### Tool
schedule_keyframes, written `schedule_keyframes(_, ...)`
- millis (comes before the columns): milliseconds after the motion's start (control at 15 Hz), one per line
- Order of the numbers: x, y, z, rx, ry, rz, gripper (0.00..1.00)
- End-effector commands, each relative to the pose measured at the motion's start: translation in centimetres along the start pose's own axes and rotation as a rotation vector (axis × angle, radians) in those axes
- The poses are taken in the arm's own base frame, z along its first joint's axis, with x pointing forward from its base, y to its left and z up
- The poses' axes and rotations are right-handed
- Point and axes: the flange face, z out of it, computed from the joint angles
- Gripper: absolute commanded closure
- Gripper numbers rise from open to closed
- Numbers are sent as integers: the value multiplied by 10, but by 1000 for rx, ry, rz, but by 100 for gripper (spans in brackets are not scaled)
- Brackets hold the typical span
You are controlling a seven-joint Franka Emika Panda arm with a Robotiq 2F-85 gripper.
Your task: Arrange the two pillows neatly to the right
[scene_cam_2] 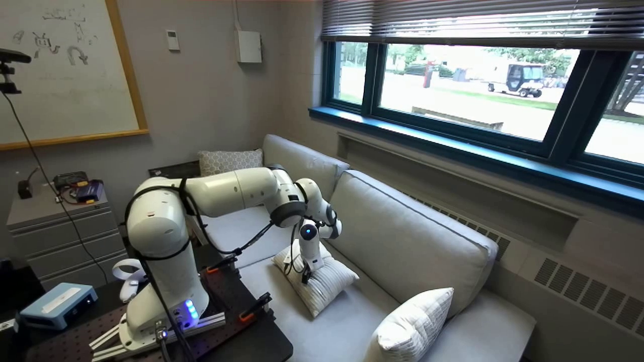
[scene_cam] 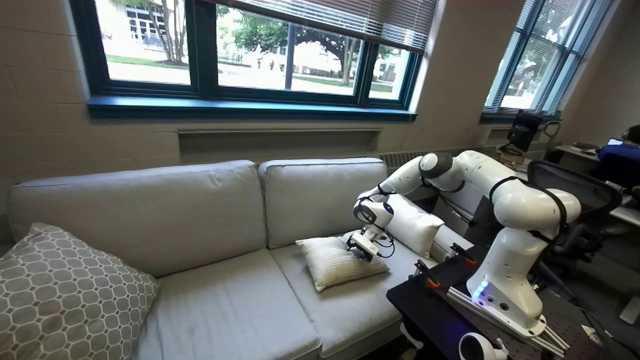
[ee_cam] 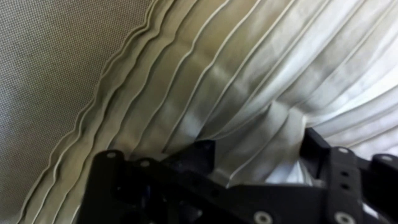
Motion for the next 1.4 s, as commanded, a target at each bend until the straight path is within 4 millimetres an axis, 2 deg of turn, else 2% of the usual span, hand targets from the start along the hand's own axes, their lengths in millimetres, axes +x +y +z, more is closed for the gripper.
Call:
schedule_keyframes(0,9,-3,-1,-6,20,3,53)
schedule_keyframes(133,19,-8,2,21,32,19,69)
schedule_keyframes(333,39,-22,-12,64,47,53,91)
schedule_keyframes(400,46,-23,-14,80,50,70,96)
schedule_keyframes(533,63,-26,-21,117,59,108,100)
schedule_keyframes(600,72,-27,-24,135,64,129,100)
schedule_keyframes(667,84,-27,-29,159,70,154,96)
schedule_keyframes(867,116,-25,-41,225,89,218,97)
schedule_keyframes(1000,126,-24,-46,256,88,245,97)
schedule_keyframes(1067,125,-25,-49,262,76,233,71)
schedule_keyframes(1133,126,-27,-51,264,83,223,71)
schedule_keyframes(1267,130,-35,-54,263,111,155,58)
schedule_keyframes(1333,131,-24,-50,256,100,201,76)
